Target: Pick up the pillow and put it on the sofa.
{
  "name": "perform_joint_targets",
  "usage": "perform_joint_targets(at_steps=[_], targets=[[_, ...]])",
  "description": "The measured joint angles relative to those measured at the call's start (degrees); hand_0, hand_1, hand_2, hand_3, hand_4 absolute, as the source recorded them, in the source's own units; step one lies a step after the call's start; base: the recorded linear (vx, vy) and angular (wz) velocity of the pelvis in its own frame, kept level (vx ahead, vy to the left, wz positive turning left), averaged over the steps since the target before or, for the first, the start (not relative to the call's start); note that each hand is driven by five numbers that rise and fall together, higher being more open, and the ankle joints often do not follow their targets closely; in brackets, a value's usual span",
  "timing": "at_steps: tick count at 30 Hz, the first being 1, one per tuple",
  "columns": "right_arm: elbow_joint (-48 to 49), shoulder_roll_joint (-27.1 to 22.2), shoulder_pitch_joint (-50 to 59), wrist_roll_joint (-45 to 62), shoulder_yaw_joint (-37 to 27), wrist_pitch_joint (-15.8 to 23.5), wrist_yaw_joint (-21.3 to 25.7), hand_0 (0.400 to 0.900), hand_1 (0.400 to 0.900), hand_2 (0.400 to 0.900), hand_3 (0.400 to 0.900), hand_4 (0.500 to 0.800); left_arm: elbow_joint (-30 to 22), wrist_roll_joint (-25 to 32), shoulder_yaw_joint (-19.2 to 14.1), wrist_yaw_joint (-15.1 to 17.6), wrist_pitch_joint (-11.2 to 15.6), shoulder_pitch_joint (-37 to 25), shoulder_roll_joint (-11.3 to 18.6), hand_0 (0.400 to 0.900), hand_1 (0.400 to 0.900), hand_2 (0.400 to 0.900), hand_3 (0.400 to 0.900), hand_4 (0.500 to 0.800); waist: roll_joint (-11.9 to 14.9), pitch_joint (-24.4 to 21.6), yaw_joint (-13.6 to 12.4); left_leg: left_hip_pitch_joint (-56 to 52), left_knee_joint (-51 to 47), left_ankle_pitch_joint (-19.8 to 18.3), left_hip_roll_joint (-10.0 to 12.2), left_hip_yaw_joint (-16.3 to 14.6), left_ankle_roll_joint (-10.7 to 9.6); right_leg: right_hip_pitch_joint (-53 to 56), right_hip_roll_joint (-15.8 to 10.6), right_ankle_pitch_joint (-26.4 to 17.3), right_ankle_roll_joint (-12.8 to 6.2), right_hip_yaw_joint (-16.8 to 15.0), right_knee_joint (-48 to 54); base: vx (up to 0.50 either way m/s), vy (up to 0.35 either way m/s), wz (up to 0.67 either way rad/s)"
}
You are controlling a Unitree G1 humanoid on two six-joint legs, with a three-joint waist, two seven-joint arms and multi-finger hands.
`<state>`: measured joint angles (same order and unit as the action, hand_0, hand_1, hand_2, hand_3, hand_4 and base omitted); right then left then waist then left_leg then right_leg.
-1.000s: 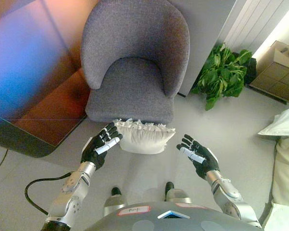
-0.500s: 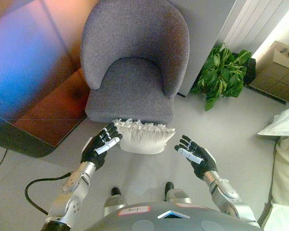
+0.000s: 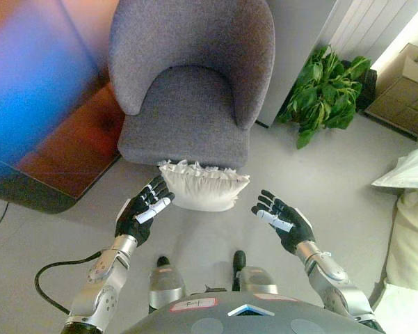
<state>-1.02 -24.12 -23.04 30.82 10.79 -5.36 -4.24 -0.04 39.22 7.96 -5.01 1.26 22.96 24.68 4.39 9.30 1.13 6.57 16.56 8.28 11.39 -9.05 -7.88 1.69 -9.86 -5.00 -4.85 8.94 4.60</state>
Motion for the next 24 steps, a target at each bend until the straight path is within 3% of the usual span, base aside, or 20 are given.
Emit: perform_joint_targets(at_steps=[2,4,6,7,8,10,11,12,13,15,18,19,20,22,24], targets=[[0.0,-0.7,-0.4,0.0,-0.1,0.1,-0.1,0.9,0.9,0.9,0.9,0.8,0.0,0.0,0.0,-1.0,0.1,0.5,-0.2,0.9,0.9,0.9,0.9,0.8,1.1,1.0,-0.1,2.0,3.3,2.6,-0.6,1.0,0.6,-0.2,-1.0,0.0,0.25,-0.3,0.6,0.27,0.135,-0.19],[0.0,-1.7,-0.7,0.0,-0.6,0.4,-0.4,0.9,0.9,0.9,0.9,0.8,0.0,0.1,0.0,-1.7,0.1,1.2,-1.1,0.9,0.9,0.9,0.9,0.8,0.5,1.4,0.1,0.9,2.4,1.6,-1.0,-0.8,1.4,-0.6,-1.8,0.0,0.15,-0.5,0.6,0.31,0.223,-0.22],[0.2,-3.0,-2.2,0.0,-2.1,0.9,-1.2,0.9,0.9,0.9,0.9,0.8,0.0,1.2,0.1,-2.3,0.5,1.1,-3.1,0.9,0.9,0.9,0.9,0.8,-2.9,1.6,0.5,-1.9,-5.8,-2.1,-0.2,-1.6,1.7,-0.9,-0.5,0.1,-0.52,-0.5,0.6,0.35,0.238,-0.36],[1.1,-5.0,-3.9,0.0,-3.0,1.0,-1.5,0.9,0.9,0.9,0.9,0.8,-0.4,1.6,0.1,-2.5,1.1,1.4,-4.6,0.9,0.9,0.9,0.9,0.8,-7.0,1.5,0.4,-3.4,-11.1,-5.7,2.5,-1.4,2.0,-2.1,2.6,-0.1,-0.67,-0.3,-2.2,0.38,0.219,-0.45],[-1.2,-3.5,-3.7,0.0,-3.0,0.8,-2.0,0.9,0.9,0.9,0.9,0.8,0.2,2.1,-0.4,-2.3,2.2,-0.1,-4.3,0.9,0.9,0.9,0.9,0.8,-6.4,3.2,0.1,-5.0,-12.3,-7.0,2.9,-1.5,-1.4,-3.2,2.5,0.5,-0.96,-1.0,-4.6,0.4,0.213,-0.45],[-1.4,-3.9,-4.8,0.0,-1.4,0.8,-3.0,0.9,0.9,0.9,0.9,0.8,0.1,2.2,-1.2,-2.2,3.5,-0.4,-4.2,0.9,0.9,0.9,0.9,0.8,-5.6,3.6,-1.4,-5.1,-12.4,-7.0,2.9,-2.3,-1.1,-1.5,2.8,0.6,-1.33,-2.1,-0.3,0.4,0.215,-0.38],[-1.4,-3.5,-4.6,0.0,-1.5,0.9,-3.7,0.9,0.9,0.9,0.9,0.8,0.1,2.3,-1.4,-2.2,4.0,0.5,-4.4,0.9,0.9,0.9,0.9,0.8,-6.4,4.4,-3.3,-5.1,-12.5,-6.9,4.8,-4.0,-1.2,-2.7,3.7,4.0,-0.62,-1.0,-9.3,0.38,0.219,-0.31],[-1.1,-2.7,-5.1,0.0,-1.4,0.9,-4.0,0.9,0.9,0.9,0.9,0.8,0.1,2.4,-1.4,-2.3,4.6,1.0,-3.4,0.9,0.9,0.9,0.9,0.8,-5.2,4.5,-3.1,-5.7,-12.0,-6.6,4.7,-4.5,-1.0,-2.6,3.3,9.3,-0.43,0.6,-16.6,0.41,0.24,-0.3],[-1.0,-2.3,-5.5,0.1,-0.6,1.1,-4.5,0.9,0.9,0.9,0.9,0.8,-0.1,2.4,-1.6,-2.5,5.3,1.9,-1.9,0.9,0.9,0.9,0.9,0.8,-2.0,4.0,-3.9,-6.8,-11.4,-6.4,2.9,-5.8,-1.4,-0.9,1.6,13.1,-1.19,0.3,-14.9,0.43,0.236,-0.21],[-1.3,-0.6,-3.7,0.1,-1.3,1.4,-4.6,0.9,0.9,0.9,0.9,0.8,0.9,2.6,-1.6,-2.4,5.3,2.0,-1.9,0.9,0.9,0.9,0.9,0.8,-0.2,5.7,-4.1,-2.1,-0.7,-9.2,4.0,-6.0,-2.0,5.7,1.1,10.0,-0.92,-1.0,-7.7,0.42,0.231,-0.15],[0.1,-0.5,-3.3,0.8,-2.9,1.4,-4.3,0.9,0.9,0.9,0.9,0.8,1.0,3.9,-1.2,-3.0,5.2,1.7,-2.2,0.9,0.9,0.9,0.9,0.8,-1.2,4.7,-4.7,0.7,-6.9,-8.0,4.5,-6.4,-0.1,8.3,0.6,10.0,-1.93,-0.6,-4.3,0.35,0.221,0.06],[0.1,-0.3,-2.9,1.0,-3.4,1.2,-4.1,0.9,0.9,0.9,0.9,0.8,1.1,3.9,-1.2,-3.1,5.2,1.7,-2.1,0.9,0.9,0.9,0.9,0.8,-1.5,4.4,-5.3,1.0,-6.5,-5.5,4.5,-7.0,1.0,8.5,-0.5,10.5,-2.64,-0.5,-4.7,0.44,0.298,0.3],[0.2,0.2,-2.8,1.0,-3.2,1.1,-4.1,0.9,0.9,0.9,0.9,0.8,1.4,3.9,-1.4,-3.1,5.2,1.7,-1.6,0.9,0.9,0.9,0.9,0.8,-0.5,4.0,-5.9,0.6,-5.4,-5.5,3.1,-8.9,1.8,8.6,-2.8,10.9,-3.18,-0.4,-5.0,0.34,0.279,0.18],[1.6,0.8,-4.0,1.0,-2.2,1.1,-5.2,0.9,0.9,0.9,0.9,0.8,1.4,3.9,-2.4,-3.3,5.2,0.6,-0.4,0.9,0.9,0.9,0.9,0.8,1.8,3.1,-5.5,1.4,-5.0,-6.8,-0.5,-9.3,3.8,8.2,-6.2,10.0,-4.57,2.6,-7.1,0.34,0.279,0.06],[1.7,3.0,-4.1,1.0,-2.1,0.5,-5.0,0.9,0.9,0.9,0.9,0.8,1.3,3.9,-3.2,-3.3,5.1,-0.8,0.2,0.9,0.9,0.9,0.9,0.8,2.1,3.0,-5.6,1.2,-4.1,-7.7,-1.7,-9.3,4.3,7.2,-7.0,8.1,-4.15,3.7,-9.4,0.32,0.222,0.14]])
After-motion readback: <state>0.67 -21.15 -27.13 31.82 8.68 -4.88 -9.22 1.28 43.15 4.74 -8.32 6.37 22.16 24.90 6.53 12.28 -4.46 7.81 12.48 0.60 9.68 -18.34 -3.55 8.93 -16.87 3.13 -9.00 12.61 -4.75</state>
